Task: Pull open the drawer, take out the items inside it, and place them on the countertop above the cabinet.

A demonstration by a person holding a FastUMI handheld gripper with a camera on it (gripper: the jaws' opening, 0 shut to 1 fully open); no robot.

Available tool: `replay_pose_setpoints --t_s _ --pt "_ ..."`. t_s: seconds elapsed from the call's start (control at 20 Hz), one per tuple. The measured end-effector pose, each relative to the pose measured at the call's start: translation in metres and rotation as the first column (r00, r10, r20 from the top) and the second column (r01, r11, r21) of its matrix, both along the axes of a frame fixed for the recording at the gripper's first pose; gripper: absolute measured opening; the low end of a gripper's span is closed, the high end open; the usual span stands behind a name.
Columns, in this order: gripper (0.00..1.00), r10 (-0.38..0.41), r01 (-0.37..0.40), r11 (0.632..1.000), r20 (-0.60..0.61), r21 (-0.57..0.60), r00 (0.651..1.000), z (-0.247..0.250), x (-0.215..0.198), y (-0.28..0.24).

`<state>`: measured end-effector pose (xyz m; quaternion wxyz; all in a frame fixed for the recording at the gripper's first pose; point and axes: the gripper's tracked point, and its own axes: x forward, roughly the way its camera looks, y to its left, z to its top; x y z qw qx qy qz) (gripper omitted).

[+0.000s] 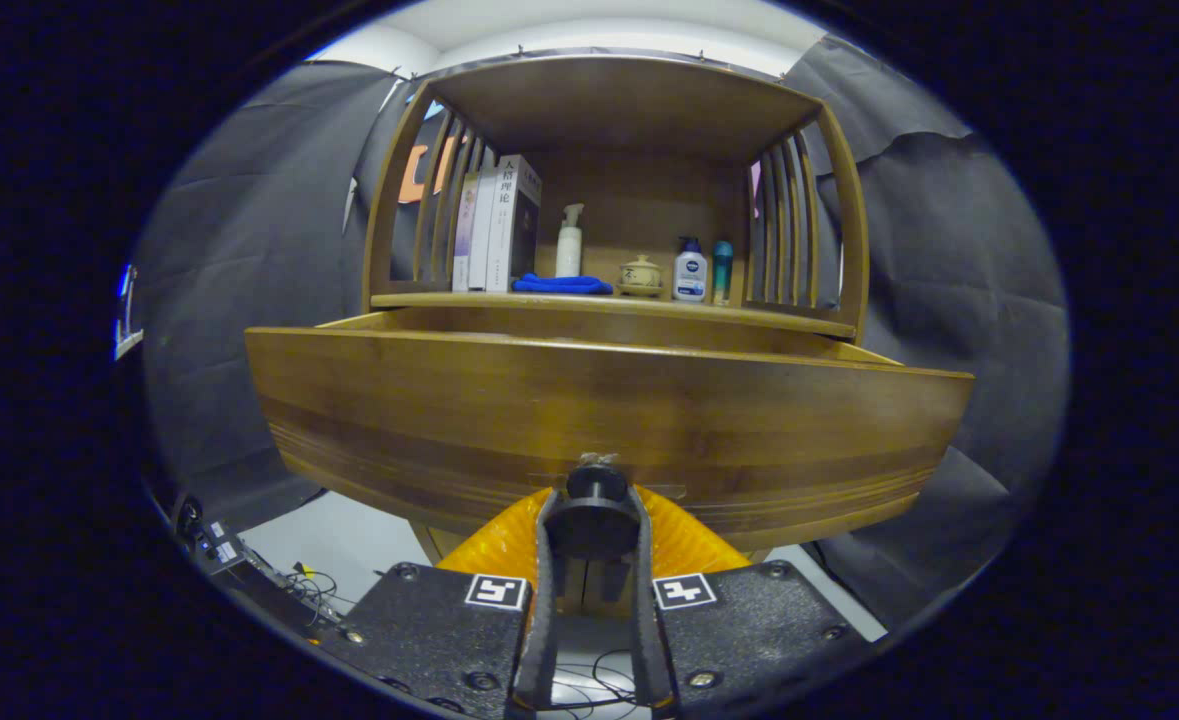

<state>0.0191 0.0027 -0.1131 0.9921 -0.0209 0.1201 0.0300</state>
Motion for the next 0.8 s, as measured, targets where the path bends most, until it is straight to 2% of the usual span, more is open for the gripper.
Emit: replay_pose_setpoints --t_s 0.4,0.55,0.8 --pt "0.33 -0.007 0.007 1.0 -0.019 -0.001 1.0 -0.002 -0.008 -0.002" --pt "0.43 0.012 -0.013 1.0 -0.026 -0.018 1.0 -0.001 -0.012 -0.006" --pt "1.0 0.0 0.001 1.0 -0.02 0.025 1.0 0.015 -0.038 -0.025"
